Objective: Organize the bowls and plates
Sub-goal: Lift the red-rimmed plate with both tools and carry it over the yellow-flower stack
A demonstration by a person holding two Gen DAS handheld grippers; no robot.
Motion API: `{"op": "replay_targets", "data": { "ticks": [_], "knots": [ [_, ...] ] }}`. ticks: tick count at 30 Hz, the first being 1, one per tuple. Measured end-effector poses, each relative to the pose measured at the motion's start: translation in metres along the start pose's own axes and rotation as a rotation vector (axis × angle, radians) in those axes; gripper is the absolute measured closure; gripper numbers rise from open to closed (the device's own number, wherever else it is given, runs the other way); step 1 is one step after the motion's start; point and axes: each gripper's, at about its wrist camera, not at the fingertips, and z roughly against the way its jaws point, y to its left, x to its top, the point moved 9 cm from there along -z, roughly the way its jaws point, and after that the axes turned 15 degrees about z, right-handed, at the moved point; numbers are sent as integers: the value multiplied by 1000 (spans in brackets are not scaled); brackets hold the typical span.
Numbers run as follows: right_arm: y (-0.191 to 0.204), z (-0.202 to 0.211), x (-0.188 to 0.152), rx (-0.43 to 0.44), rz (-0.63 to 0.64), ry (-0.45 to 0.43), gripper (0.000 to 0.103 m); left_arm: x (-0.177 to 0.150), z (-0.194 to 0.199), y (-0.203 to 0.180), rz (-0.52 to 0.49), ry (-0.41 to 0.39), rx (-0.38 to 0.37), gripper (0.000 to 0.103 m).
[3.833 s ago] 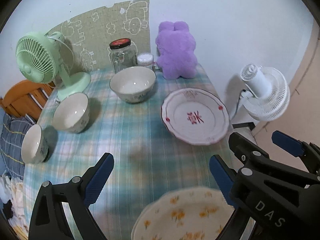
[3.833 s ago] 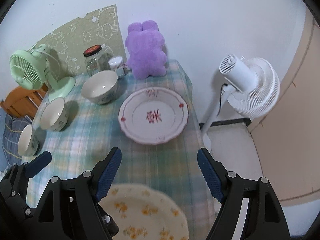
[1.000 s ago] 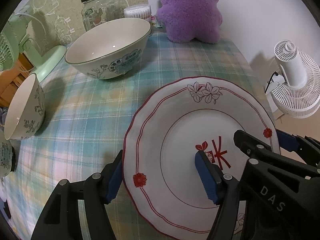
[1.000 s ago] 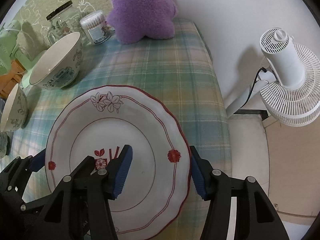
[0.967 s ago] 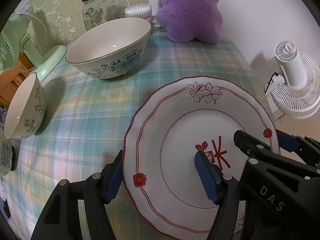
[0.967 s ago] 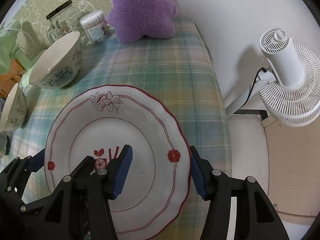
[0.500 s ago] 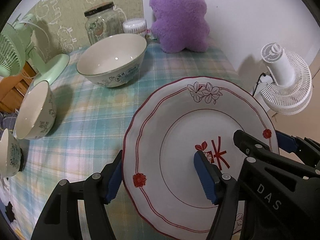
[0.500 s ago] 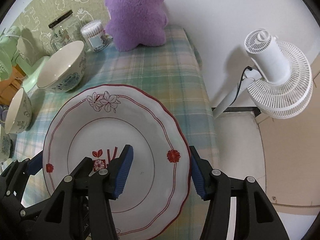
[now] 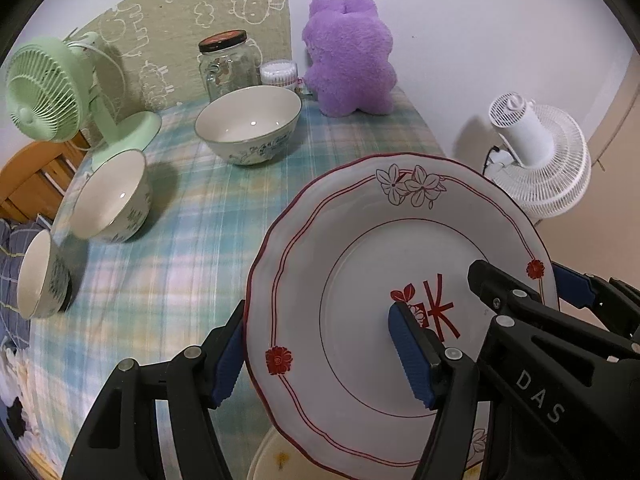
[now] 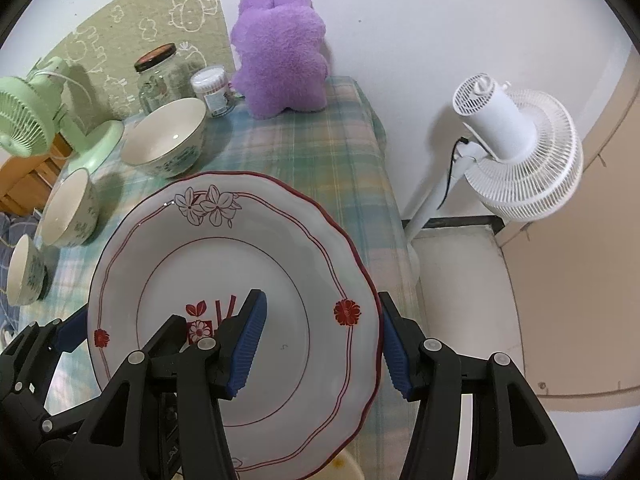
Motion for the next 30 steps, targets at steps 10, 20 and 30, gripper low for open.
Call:
{"op": "replay_targets", "data": {
  "ticks": [10,20,30],
  "knots": [
    [18,30,-61,-4,-5,37,45,-58,22,10,-22,45,-23,34],
    [23,40,-116,-27,-40,89,45,-108,26,14,-53,101,-47,34],
    [26,33,-151,-53,-66,128,45,-136,21,13,-83,138,-65,35]
  ]
}}
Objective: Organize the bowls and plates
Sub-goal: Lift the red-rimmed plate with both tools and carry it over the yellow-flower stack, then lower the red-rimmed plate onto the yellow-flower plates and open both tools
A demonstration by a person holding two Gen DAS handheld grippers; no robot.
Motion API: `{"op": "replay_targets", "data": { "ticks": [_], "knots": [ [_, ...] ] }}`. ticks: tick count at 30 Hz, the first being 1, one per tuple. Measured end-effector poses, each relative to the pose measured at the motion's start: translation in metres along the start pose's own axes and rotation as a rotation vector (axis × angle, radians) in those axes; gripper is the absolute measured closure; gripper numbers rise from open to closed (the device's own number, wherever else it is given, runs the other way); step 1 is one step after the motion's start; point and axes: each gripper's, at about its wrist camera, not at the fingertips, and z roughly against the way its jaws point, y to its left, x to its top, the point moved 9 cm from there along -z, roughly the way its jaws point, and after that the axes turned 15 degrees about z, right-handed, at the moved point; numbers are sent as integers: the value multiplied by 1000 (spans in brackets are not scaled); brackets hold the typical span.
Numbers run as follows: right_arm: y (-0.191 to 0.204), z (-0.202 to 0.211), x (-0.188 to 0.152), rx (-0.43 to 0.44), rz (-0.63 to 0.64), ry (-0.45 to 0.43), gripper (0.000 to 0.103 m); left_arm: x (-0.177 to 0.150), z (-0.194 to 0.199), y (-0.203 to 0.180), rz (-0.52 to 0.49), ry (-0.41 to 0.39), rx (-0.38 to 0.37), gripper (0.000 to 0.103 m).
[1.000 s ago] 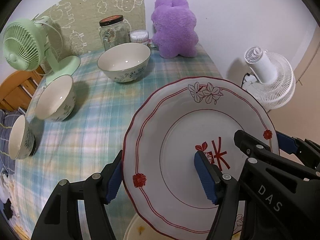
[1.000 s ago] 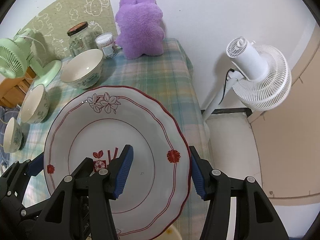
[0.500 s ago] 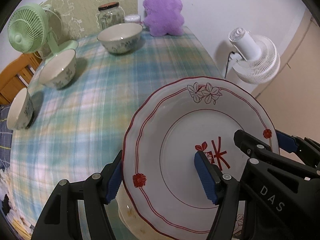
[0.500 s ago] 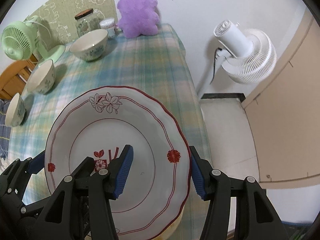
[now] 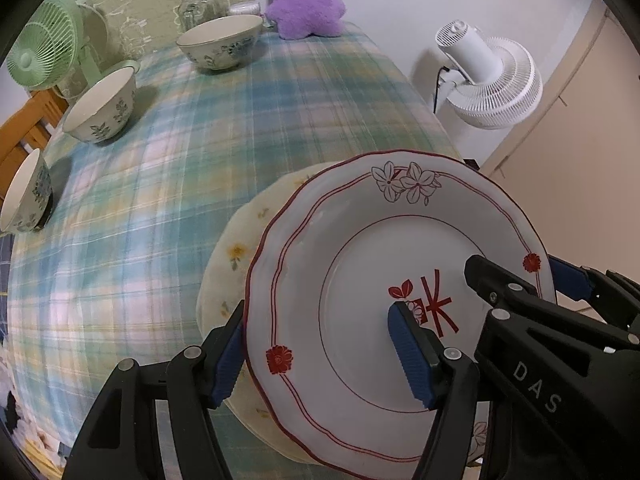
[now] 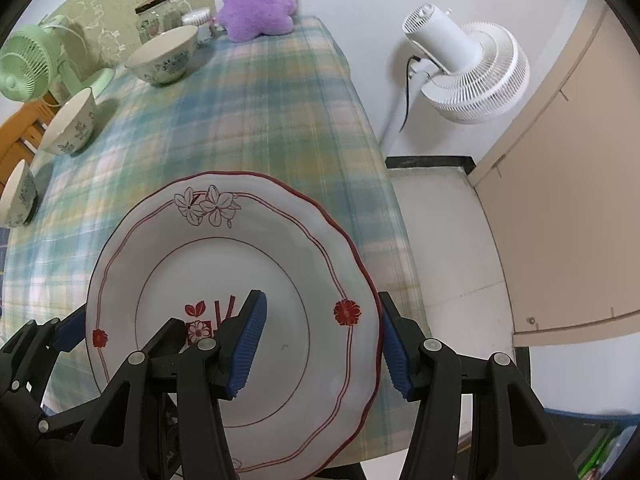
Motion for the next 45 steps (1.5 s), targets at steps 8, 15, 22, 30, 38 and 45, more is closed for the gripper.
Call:
{"op": "replay_targets", "data": {
  "ticks": [8,15,22,30,38,45],
  "knots": [
    [1,-8,-9,-10,-8,24,45,-4,-11,2,-3,17,6,34],
    [1,-16,-8,1,-12,37,45,-2,-14,0,-33,-1,40,33],
    [1,-20,-7,17,-5,50,45,-2,-13,-2,-28,2,39,31],
    [-11,-9,-6,23,-16,38,65,1,-15,-1,-19,20,51,30],
    [-14,-9,-1,7,13,51,76,3,-16,0,-18,43,85,30],
    [-6,-14,1,52,20,71,76,7,-13,13,13,41,125,30]
  ]
}}
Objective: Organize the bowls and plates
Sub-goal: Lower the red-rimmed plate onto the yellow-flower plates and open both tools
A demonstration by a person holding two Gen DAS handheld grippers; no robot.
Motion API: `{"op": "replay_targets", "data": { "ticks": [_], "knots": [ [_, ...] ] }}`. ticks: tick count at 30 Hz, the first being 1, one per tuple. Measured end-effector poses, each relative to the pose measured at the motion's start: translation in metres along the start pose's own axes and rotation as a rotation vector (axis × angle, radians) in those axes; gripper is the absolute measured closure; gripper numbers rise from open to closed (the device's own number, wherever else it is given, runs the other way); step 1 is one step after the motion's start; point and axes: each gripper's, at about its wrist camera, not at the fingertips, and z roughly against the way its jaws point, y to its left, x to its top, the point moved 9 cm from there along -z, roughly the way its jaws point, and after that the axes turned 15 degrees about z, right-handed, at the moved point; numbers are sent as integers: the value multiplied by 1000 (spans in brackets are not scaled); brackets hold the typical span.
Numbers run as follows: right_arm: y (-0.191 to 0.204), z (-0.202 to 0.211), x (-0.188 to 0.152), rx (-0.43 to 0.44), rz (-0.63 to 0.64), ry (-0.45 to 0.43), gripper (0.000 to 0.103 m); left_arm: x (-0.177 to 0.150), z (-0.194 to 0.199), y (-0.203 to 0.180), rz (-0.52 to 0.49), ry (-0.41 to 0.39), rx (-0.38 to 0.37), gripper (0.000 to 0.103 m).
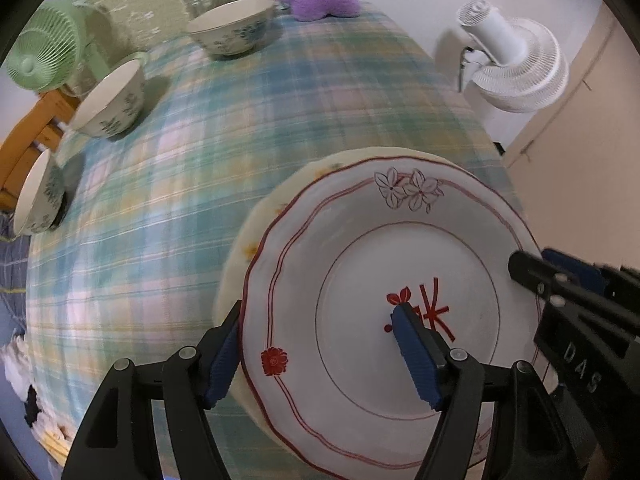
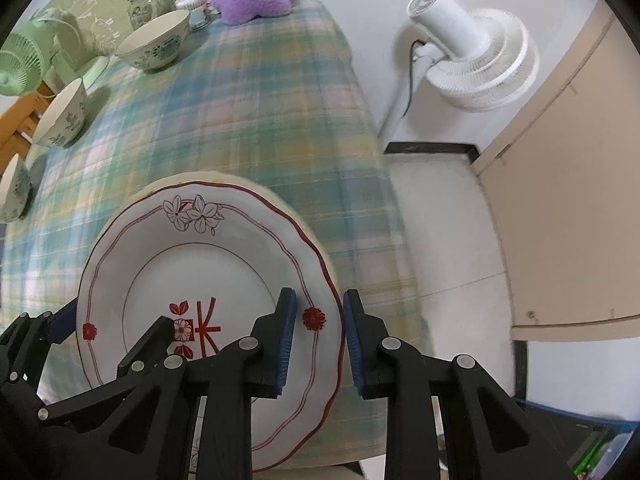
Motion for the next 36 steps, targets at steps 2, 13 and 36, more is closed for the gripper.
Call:
{"op": "replay_targets", "data": {
  "ticks": [2,13,36],
  "knots": [
    [8,-3,1,13,12,4,76,2,-1,6,10,-5,17,30],
    [19,-5,12,-7,32,-13,82,-1,-4,6,-44,-40,76,26],
    [30,22,4,3,-41,-98,35,-2,31,21,12,-75,-122,4]
  ]
}}
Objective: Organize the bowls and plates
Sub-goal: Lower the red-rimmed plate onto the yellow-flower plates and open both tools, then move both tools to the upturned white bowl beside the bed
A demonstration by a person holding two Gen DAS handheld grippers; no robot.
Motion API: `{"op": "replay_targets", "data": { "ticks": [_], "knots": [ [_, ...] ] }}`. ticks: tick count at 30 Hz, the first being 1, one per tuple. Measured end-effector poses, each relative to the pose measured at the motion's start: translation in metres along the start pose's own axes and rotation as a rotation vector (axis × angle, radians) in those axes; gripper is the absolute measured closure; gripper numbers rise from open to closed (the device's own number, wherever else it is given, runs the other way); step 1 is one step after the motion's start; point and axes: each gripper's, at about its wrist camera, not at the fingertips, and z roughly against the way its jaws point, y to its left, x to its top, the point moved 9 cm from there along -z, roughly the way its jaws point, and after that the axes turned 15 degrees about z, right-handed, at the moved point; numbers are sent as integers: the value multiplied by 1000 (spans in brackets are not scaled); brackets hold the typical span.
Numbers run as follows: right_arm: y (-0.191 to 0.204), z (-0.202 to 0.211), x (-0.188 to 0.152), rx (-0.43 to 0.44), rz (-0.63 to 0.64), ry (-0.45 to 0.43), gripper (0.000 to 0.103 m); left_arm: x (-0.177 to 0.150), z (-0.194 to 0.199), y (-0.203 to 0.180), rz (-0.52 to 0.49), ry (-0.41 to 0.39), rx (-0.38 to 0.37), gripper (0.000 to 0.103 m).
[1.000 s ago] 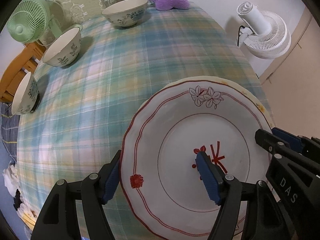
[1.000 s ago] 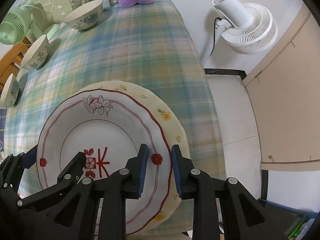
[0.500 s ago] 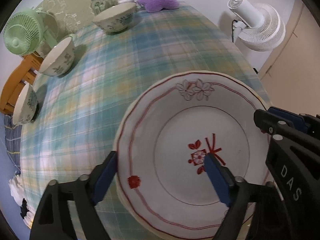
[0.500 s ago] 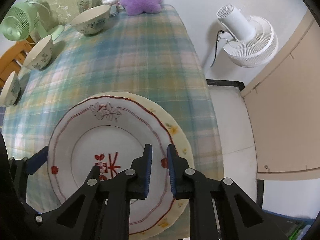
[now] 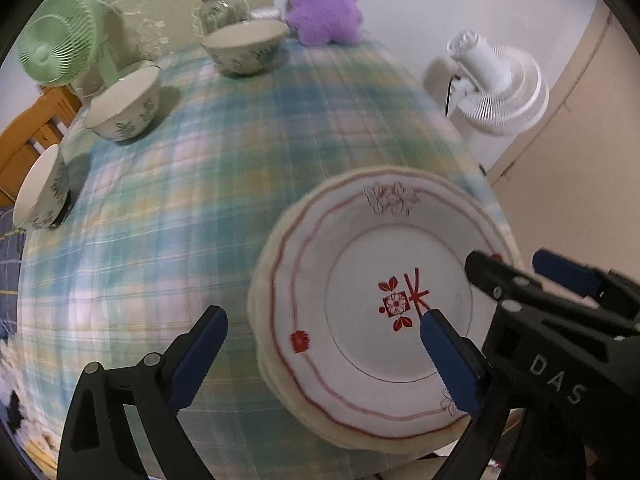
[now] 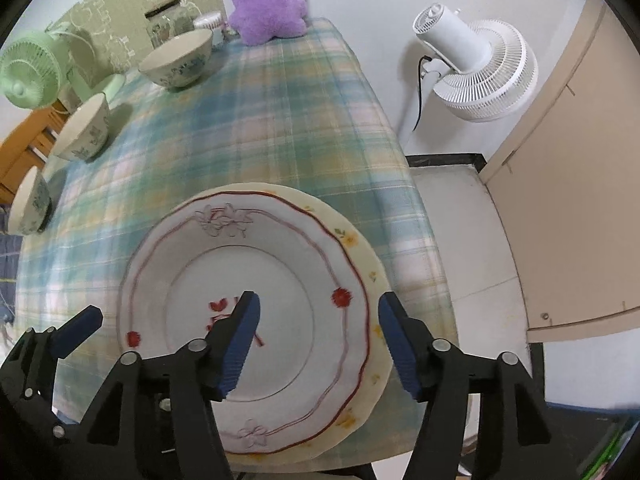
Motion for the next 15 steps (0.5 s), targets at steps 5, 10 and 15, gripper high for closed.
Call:
{"op": "replay_targets", "data": {
  "ticks": [5,10,15],
  "knots": [
    [14,20,4,25,-9,-45,33,8,25,4,14,-41,-9,4],
    [27,41,19,12,52,-101,33,21,42,7,22,-109,8,6],
    [40,49,38,36,88,-149,33,34,49,26,62,-164,19,6]
  ]
}}
